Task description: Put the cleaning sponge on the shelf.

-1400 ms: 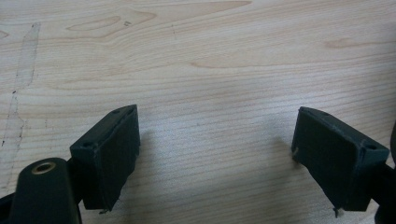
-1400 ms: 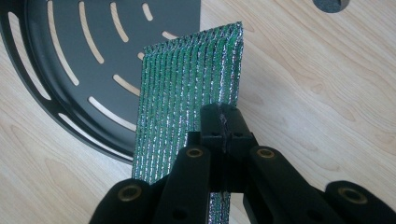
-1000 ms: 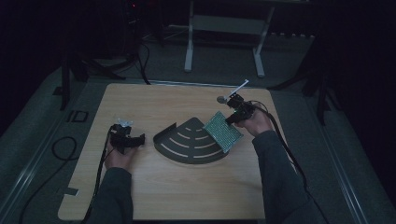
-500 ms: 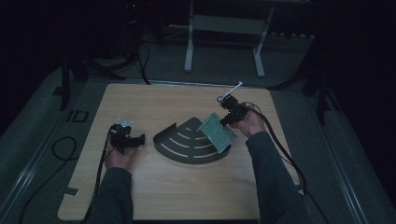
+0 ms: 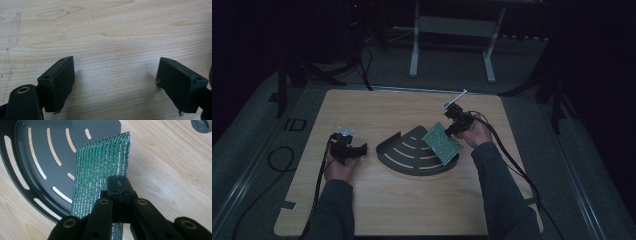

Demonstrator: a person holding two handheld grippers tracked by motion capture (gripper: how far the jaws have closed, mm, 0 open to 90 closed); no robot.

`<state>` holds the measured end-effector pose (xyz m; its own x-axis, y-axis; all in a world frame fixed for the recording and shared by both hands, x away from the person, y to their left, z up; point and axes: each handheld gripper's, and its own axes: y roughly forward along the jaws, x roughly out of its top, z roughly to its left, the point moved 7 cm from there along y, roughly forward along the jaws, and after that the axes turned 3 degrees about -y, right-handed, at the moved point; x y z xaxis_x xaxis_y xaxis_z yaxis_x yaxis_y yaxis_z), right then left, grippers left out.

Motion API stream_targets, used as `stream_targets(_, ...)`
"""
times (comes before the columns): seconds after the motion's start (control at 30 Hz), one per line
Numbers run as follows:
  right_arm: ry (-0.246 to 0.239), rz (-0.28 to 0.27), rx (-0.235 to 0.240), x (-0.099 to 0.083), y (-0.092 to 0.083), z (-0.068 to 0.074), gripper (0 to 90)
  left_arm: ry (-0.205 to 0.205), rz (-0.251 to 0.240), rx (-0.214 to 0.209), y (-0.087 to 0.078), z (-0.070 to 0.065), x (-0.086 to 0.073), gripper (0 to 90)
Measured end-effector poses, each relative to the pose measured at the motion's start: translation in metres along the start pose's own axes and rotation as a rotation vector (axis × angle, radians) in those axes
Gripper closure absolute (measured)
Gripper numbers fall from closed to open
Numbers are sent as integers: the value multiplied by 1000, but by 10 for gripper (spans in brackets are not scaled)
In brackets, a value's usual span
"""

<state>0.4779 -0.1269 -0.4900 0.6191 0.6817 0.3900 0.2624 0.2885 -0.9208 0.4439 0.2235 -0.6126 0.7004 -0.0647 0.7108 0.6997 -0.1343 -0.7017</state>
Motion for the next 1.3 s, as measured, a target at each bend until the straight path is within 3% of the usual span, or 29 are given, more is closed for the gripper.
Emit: stream_targets(1.3, -20, 16, 20, 2, 26, 16, 895, 0, 0, 0, 0, 0, 0, 160)
